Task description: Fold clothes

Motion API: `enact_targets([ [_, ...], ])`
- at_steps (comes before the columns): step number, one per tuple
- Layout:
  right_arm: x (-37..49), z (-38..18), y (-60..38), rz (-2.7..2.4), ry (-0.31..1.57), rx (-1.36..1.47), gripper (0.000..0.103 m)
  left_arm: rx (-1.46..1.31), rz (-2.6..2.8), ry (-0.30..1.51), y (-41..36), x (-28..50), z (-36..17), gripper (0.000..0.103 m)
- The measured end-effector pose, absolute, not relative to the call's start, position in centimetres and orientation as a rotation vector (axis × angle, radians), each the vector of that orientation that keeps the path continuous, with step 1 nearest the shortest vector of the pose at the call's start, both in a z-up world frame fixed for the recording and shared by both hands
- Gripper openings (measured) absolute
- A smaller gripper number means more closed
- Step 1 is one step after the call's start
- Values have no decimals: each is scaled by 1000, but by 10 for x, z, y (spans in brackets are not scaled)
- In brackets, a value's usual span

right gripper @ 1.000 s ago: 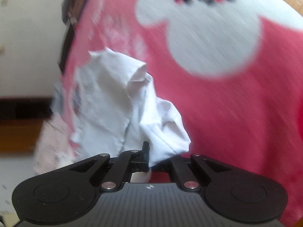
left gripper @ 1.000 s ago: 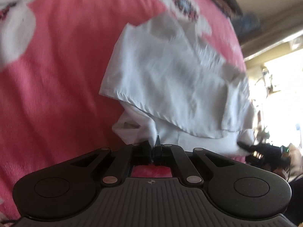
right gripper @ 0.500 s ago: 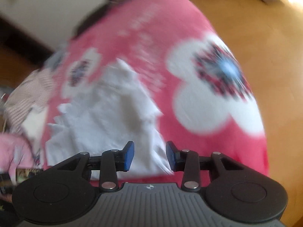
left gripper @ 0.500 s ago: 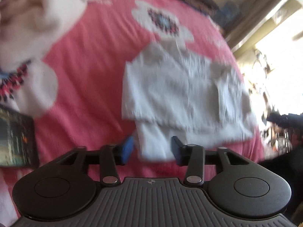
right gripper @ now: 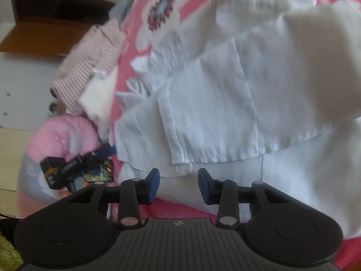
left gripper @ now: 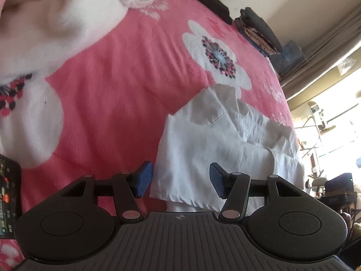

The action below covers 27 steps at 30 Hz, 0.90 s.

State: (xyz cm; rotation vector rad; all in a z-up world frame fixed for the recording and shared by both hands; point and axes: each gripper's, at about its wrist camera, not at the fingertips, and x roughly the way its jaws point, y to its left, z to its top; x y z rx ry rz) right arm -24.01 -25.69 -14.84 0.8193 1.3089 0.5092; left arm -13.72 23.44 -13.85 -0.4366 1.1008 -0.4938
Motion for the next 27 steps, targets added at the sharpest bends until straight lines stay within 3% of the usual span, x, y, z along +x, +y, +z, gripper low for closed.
enact_targets([
  [3,-239,-158,-247,521,1336,830,44,-461,-497,1111,233,-137,-144,54],
  [11,-223,-175,-236,567,1322,927,42,-474,-581,1058,231,-133,-137,14],
  [16,-220,-179,-237,566,1272,990,12,-546,-597,1046,236,-126,-129,9],
  [27,-177,-153,-250,566,1082,1063,7,-847,-561,992,237,-80,-130,7],
])
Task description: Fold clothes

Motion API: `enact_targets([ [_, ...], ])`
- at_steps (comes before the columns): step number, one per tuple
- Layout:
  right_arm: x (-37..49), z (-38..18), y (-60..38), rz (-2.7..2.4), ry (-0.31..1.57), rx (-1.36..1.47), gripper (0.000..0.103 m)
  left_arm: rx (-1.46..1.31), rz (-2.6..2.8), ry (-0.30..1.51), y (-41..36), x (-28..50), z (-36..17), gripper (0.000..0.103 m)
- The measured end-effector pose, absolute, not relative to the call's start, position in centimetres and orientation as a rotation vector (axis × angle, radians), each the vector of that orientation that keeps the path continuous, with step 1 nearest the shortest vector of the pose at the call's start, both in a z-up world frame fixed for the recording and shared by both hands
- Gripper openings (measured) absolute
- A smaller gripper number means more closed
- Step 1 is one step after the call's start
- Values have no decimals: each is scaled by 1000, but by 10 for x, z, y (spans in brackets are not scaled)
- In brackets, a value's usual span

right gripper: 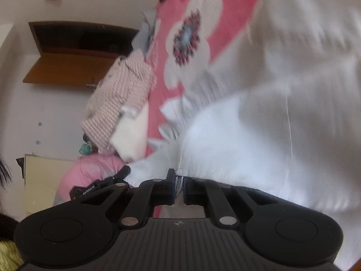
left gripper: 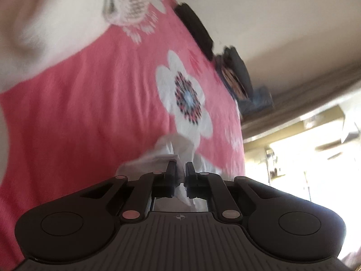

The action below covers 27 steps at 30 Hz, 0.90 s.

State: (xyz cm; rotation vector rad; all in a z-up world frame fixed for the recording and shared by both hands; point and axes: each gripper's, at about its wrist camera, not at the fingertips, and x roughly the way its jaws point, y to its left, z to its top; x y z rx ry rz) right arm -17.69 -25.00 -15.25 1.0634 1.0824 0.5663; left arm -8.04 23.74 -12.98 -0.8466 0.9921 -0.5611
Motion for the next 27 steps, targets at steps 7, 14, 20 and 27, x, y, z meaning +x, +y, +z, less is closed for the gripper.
enact_targets([
  [7,-131,-166,-272,477,999,1233,33,-972,-463,899,239,-55,-137,42],
  [14,-122,-166,-276,473,935,1281,45,-937,-426,838,249,-57,-129,47],
  [20,-140,-138,-283,464,870,1167,45,-729,-499,823,230,-67,-115,47],
  [27,-176,-84,-313,385,805,972,45,-536,-737,867,167,-78,-112,47],
])
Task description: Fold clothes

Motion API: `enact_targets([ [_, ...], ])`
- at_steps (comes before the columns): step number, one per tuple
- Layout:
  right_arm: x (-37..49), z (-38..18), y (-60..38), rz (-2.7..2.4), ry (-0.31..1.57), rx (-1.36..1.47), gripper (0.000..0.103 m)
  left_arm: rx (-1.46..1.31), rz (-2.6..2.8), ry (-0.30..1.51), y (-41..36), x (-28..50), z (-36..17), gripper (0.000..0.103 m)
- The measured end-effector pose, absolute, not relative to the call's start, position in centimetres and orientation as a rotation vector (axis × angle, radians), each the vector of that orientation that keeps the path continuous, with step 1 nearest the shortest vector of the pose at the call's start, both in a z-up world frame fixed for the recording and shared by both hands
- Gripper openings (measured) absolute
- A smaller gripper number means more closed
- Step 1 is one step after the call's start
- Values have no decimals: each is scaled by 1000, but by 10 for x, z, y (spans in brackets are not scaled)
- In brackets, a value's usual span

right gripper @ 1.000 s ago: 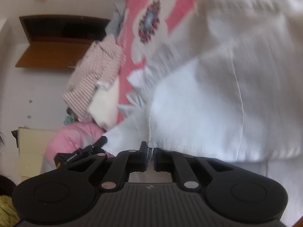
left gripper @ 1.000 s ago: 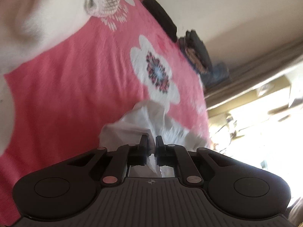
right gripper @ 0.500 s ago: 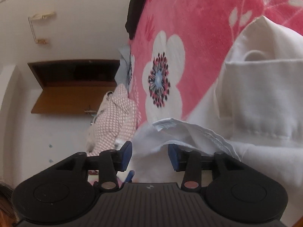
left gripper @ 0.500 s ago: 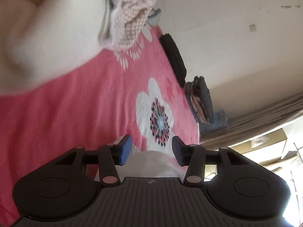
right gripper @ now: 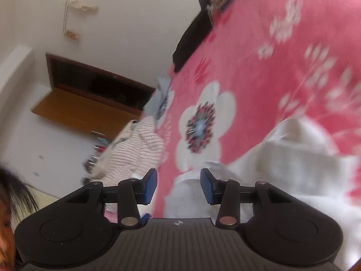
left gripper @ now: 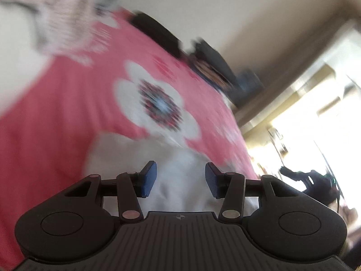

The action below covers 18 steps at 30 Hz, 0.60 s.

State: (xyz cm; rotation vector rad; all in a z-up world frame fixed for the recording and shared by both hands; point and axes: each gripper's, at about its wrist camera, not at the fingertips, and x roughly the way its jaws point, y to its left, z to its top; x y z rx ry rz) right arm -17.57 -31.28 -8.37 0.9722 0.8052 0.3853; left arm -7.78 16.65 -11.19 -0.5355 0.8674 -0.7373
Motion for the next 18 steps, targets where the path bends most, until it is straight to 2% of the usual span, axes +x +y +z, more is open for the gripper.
enact_targets([
  [8,-251,-113,-336,186,1094,999,45,-360,-974,960,77,-89,-133,47],
  [13,-277,-129,-361,48,1070,1116,46,-250,-1069,959,40,-95,-138,47],
  [18,-278,-150,-361,86,1137,1217,49,-218,-1119,991,15,-95,-141,47],
])
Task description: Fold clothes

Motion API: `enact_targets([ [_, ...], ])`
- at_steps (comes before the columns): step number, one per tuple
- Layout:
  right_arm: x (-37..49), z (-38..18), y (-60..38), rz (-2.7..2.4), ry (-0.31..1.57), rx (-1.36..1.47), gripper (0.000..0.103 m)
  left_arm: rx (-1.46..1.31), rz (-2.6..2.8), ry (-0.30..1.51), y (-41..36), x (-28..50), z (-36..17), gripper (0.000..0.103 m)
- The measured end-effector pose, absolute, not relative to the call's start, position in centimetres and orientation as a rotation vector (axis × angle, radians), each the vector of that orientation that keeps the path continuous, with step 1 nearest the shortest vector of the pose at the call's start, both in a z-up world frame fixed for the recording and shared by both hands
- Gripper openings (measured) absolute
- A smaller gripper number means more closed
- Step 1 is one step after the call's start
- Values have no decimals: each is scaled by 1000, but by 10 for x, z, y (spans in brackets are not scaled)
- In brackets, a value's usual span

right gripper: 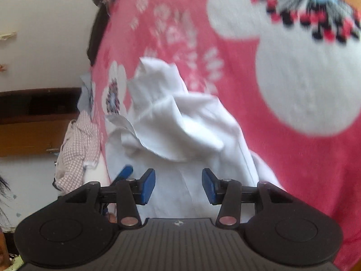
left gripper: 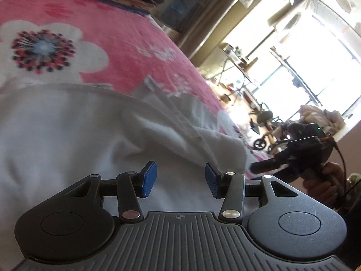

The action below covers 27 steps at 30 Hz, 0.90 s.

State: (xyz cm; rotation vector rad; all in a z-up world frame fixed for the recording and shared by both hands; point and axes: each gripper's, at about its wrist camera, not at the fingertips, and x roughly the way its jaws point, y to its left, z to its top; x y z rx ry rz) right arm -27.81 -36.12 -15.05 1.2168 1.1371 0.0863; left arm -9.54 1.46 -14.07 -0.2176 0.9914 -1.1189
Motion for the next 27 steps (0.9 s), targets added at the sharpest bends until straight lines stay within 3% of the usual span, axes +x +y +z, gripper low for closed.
enact_targets([
  [3,-276,-139,-369,46,1073,1136,49,-234,-1113,1030,0,-93,-139,53],
  [9,-262,-110,-369,18,1029,927,50,-204,-1114,1104,-30,-97,-139,54],
  [18,-257,-123,-365,96,1058,917,50,-149,-1157,1147,-42,-105,-155,54],
  [20,-252,-127,-365,135,1060,949,45,-141,-1160,1132,-43,-105,-156,54],
  [23,-244,-129,-371,188,1021,1012,19,-160,-1153,1096,-39,-102,-156,54],
  [27,-229,-138,-392,208,916,1202,15,-276,-1102,1036,-28,-85,-152,54],
])
